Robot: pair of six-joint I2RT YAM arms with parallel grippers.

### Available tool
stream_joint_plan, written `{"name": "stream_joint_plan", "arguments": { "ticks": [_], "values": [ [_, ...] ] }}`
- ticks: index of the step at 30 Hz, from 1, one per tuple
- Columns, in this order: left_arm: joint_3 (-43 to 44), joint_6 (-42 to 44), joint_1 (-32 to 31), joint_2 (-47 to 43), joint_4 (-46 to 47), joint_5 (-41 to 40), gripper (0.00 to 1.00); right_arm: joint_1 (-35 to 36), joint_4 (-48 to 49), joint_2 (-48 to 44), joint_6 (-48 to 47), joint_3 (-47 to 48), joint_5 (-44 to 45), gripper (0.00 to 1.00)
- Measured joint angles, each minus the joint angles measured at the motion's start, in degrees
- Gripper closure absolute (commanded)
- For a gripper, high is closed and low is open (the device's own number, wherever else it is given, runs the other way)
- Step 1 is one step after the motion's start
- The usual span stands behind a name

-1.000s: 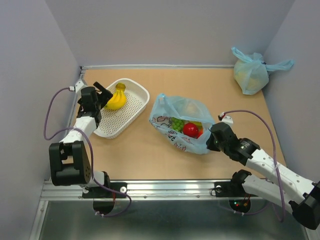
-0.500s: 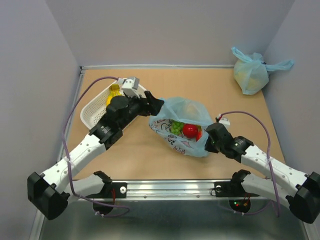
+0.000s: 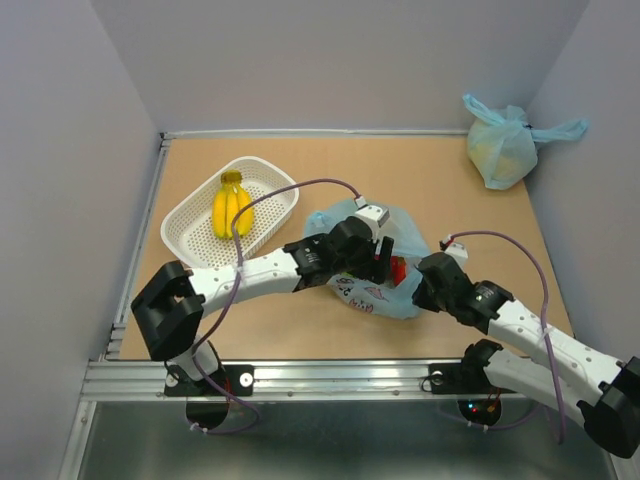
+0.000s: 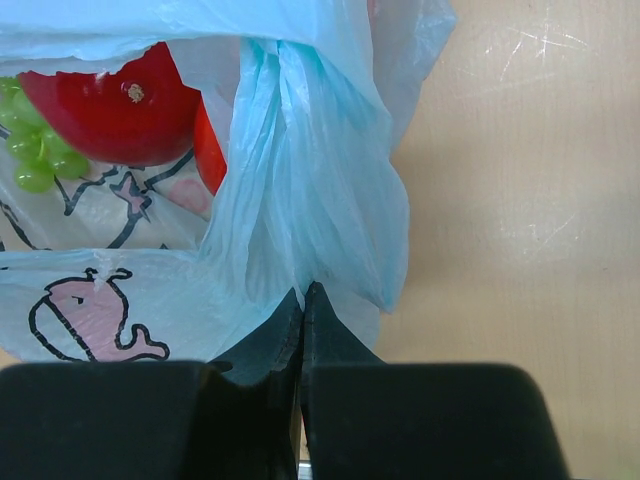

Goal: Untie the knot of the plastic bag and take out the fruit

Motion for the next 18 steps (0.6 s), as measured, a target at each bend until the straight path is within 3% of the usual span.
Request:
{"name": "stream_joint_plan", "arguments": {
  "ticks": [8, 18],
  "values": [
    [4.5, -3.1, -0.5, 7.6, -5.7, -0.8, 0.03, 0.0, 0.0, 0.2, 0.0, 0.0, 0.6, 1.00],
    [6.8, -8.0, -0.5, 15.9, -2.4, -8.5, 0.03, 0.0, 0.2, 0.0, 0.0, 0.0, 0.6, 0.99]
  ]
}}
